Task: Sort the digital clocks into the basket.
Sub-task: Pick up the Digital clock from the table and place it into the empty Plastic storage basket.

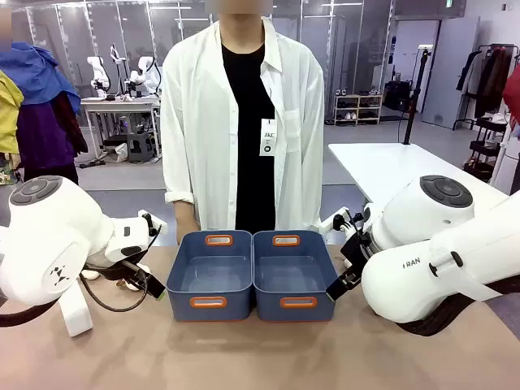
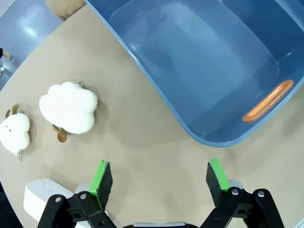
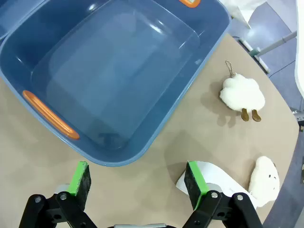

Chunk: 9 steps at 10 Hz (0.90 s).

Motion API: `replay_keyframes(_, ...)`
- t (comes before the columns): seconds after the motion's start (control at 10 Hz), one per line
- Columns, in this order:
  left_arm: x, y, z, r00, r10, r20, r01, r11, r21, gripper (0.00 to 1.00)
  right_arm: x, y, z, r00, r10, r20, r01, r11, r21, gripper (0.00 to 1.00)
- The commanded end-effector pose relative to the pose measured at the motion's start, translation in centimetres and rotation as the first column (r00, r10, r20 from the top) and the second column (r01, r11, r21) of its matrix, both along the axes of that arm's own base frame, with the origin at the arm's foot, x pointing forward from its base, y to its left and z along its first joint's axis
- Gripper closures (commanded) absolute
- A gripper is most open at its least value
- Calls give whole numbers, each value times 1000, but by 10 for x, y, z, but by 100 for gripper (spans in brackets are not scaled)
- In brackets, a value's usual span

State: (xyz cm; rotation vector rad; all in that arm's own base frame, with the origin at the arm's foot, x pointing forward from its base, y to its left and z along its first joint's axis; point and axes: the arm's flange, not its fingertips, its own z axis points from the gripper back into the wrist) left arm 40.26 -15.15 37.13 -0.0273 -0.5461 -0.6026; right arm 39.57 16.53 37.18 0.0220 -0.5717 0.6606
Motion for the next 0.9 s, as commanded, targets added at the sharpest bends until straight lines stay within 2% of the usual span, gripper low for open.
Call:
replay_keyframes(0.0, 0, 0, 0, 1000, 0, 0, 0, 1000, 0, 0, 0, 0, 0, 1000, 0, 0, 0, 1000, 0, 0)
replay_keyframes(0.8, 0, 0, 0, 1000, 0, 0, 0, 1000, 0, 0, 0, 0, 0, 1000, 0, 0, 0, 1000, 0, 0)
